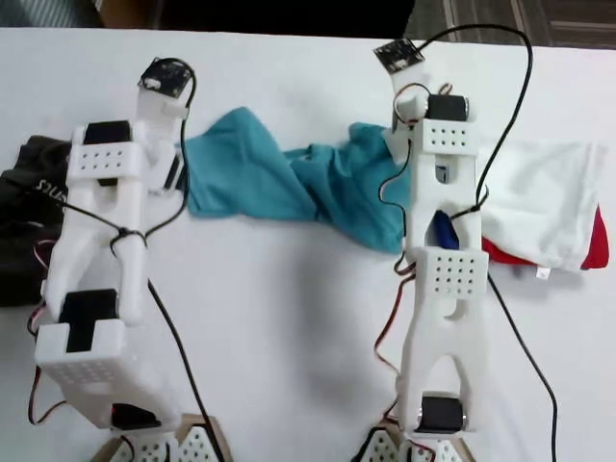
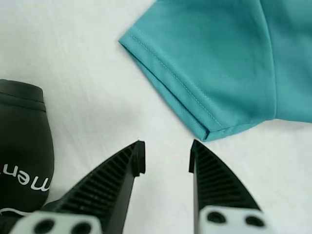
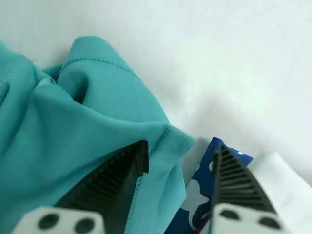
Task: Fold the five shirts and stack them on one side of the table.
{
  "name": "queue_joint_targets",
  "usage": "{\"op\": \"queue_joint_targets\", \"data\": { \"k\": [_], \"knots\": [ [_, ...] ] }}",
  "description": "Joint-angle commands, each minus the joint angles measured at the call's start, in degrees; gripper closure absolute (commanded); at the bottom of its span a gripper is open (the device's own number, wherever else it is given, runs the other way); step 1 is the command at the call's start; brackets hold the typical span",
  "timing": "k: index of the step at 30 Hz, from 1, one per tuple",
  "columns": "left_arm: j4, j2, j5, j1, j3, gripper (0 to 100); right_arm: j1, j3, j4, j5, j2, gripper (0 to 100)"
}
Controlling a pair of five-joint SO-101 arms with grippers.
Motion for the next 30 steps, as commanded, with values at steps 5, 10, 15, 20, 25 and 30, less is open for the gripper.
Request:
{"op": "queue_joint_targets", "data": {
  "k": [5, 10, 15, 20, 25, 30],
  "knots": [
    [-0.6, -4.0, 0.0, -0.5, -0.1, 83, 0.7, -4.0, -0.7, 0.4, -0.6, 95.1],
    [-0.6, -4.0, 0.0, -0.5, -0.1, 83, 0.7, -4.0, -0.6, 0.4, -0.8, 97.8],
    [-0.5, -4.0, 0.0, -0.5, -0.1, 83, 0.8, -4.1, 0.3, 0.4, -1.3, 97.8],
    [-0.5, -4.0, 0.0, -0.5, -0.1, 83, 0.3, -8.9, 4.5, 0.4, -4.4, 97.8],
    [-0.7, -4.0, 0.0, -0.5, -0.1, 83, 0.2, -15.6, 10.3, 0.4, -7.1, 97.8],
    [-0.5, -4.0, 0.0, -0.5, -0.1, 83, 0.1, -17.5, 14.5, -0.1, -8.0, 97.8]
  ]
}}
